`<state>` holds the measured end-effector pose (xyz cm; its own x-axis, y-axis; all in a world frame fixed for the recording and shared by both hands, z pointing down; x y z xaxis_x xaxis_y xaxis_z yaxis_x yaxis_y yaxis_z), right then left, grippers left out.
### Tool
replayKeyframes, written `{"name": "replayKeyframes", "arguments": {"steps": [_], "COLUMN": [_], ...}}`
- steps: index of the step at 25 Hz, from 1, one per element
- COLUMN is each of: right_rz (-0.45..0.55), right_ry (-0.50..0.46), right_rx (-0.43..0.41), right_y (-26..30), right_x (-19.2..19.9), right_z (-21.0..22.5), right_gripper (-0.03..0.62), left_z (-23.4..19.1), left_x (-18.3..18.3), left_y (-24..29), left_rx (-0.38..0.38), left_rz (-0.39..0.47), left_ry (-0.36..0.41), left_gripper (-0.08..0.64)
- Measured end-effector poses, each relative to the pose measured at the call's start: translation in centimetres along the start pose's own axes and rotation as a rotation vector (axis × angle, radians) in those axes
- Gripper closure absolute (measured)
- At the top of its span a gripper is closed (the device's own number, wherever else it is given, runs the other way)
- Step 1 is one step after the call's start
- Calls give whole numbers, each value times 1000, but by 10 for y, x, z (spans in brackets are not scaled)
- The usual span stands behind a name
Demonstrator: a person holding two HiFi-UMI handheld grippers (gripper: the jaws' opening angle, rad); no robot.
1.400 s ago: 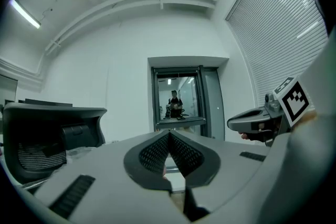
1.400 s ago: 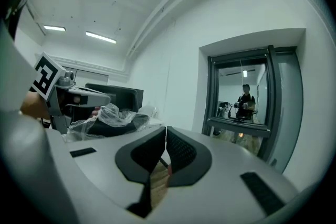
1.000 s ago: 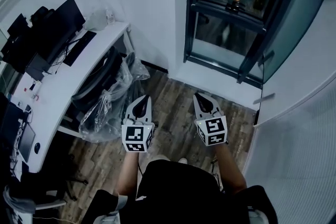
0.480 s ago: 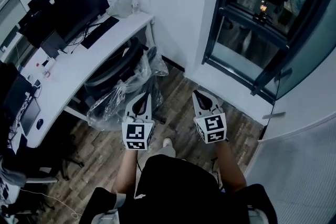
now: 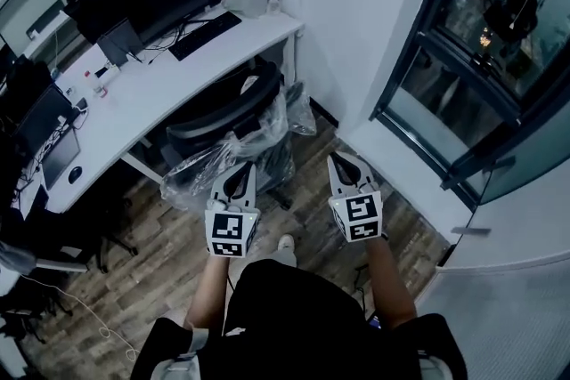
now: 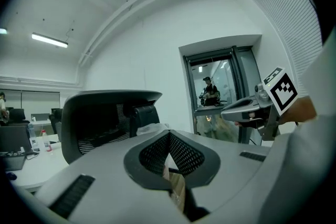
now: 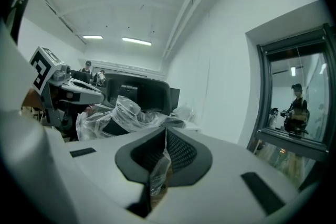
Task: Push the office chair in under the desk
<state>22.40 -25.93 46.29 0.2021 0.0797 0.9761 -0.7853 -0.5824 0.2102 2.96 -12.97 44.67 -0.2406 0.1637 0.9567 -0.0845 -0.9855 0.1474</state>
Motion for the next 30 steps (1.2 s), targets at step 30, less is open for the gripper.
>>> {"name": "replayKeyframes", "arguments": {"steps": [30], "right_rz": [-127], "right_ry": [-279], "right_rx": [-278], "right_y": [164], "right_x": [-8], "right_z": [-35], "right_gripper": [533], "left_z": [-81], "left_x": [54], "left_y": [43], "left_rx": [-18], "left_rz": [-287], "left_ry": [278], "left_gripper": [275]}}
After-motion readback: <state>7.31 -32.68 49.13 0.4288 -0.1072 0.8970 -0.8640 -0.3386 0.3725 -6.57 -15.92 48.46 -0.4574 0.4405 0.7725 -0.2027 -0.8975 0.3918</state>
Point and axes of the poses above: the fingertips, and each gripper's own axes: y forward along the fingers, z to its right, x out of its underside, the point moved 6 cm from there along -y, backward along the fingers, and after that the axes turned 7 degrees about y, right-handed, at the moved point
